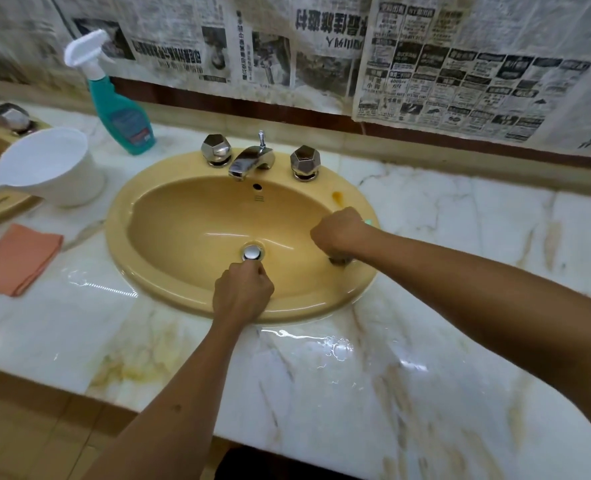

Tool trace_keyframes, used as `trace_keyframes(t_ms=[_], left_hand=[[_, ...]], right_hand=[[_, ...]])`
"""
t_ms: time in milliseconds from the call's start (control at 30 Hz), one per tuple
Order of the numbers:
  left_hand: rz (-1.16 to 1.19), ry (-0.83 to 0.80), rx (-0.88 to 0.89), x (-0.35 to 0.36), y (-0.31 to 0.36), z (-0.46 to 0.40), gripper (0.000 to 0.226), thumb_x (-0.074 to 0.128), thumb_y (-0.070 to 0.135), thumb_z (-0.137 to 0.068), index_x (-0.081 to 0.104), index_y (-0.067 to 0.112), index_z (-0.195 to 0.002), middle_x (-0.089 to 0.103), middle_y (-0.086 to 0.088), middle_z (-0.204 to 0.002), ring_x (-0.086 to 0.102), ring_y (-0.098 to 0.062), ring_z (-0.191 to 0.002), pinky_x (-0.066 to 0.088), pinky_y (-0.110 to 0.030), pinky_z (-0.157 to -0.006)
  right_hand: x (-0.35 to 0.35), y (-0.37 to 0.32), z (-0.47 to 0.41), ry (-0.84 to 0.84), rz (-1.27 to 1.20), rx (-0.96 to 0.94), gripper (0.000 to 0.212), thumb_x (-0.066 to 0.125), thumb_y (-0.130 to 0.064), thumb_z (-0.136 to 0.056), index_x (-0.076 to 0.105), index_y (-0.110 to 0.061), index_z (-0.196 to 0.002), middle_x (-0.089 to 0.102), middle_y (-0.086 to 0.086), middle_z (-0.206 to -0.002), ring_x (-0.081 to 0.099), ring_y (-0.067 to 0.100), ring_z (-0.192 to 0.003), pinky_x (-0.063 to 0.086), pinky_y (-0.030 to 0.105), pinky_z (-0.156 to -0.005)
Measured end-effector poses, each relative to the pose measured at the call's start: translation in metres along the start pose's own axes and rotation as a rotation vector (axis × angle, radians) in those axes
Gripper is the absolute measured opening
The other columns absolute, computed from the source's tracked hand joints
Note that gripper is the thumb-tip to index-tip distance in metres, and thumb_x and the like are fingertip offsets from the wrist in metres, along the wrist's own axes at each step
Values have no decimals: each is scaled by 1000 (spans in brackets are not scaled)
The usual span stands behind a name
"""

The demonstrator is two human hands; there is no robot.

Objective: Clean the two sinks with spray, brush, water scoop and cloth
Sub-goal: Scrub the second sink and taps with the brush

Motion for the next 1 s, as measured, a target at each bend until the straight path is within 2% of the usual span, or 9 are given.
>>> trace_keyframes(t_ms=[100,267,367,433,600,667,767,833,1000], left_hand=[[24,13,-15,0,-2,-2,21,42,17,-90,60,10,-83,59,-10,-78,51,-34,-70,41,-34,-65],[118,32,-22,-6,-5,1,15,44,15,-89,55,12,-79,51,-5,-68,48,-35,-67,37,-33,-63],[300,-42,-49,-4,-13,-6,18,47,14,-85,58,24,-74,64,-8,-78,57,-34,-74,49,-36,-68],[431,-141,-35,-2,-16,-16,27,50,10,-84,62,30,-70,70,-6,-85,64,-31,-85,54,-38,-79],[181,-228,110,-9,-39,-34,32,46,16,-86,69,30,-104,65,-10,-108,60,-34,-100,50,-37,-84],[63,-234,137,-7,-51,-34,31,47,18,-88,68,27,-108,65,-9,-110,60,-32,-100,46,-35,-80],[-56,-171,196,-12,-52,-26,26,44,19,-88,69,19,-97,69,-10,-98,62,-34,-89,44,-34,-71],[-43,-131,218,-16,-49,-24,25,44,19,-89,68,18,-96,68,-10,-94,62,-34,-86,46,-35,-71],[-27,-148,251,-15,-46,-25,23,44,19,-89,66,16,-96,66,-10,-94,60,-34,-85,41,-34,-68]], right_hand=[[11,-16,-14,-44,-4,-26,20,72,-16,-83,59,-13,-98,61,1,-95,59,22,-82,44,32,-65],[26,-29,-23,-358,-404,-52,24,67,-29,-91,60,-10,-78,53,3,-66,39,17,-51,33,24,-49],[16,-3,-17,-162,-183,64,2,63,-13,-89,64,-12,-88,63,0,-85,57,19,-70,38,28,-56],[16,-18,-17,-55,-92,76,14,63,-7,-86,63,-13,-99,60,1,-94,60,23,-83,40,31,-59],[18,-67,-21,-365,-759,-35,20,72,-24,-86,63,-12,-73,47,2,-60,32,18,-51,26,24,-46],[16,-52,-14,-438,-751,-8,18,74,-27,-84,66,-14,-74,46,2,-60,31,16,-49,24,23,-46],[15,-24,-7,-293,-343,133,18,72,-23,-83,67,-10,-93,62,3,-75,52,17,-59,38,24,-50],[18,-38,-13,-230,-323,151,33,73,-21,-78,63,-9,-108,66,4,-95,60,21,-77,43,27,-55],[-28,-81,-1,-145,-583,21,35,69,-31,-90,53,-9,-68,47,2,-62,40,18,-57,30,30,-52]])
Point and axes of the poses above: each hand's wrist, its own z-axis away from the middle knuckle, its own x-axis out of the palm, y = z × x, the point moved 10 cm from there along -z, towards the middle knuckle
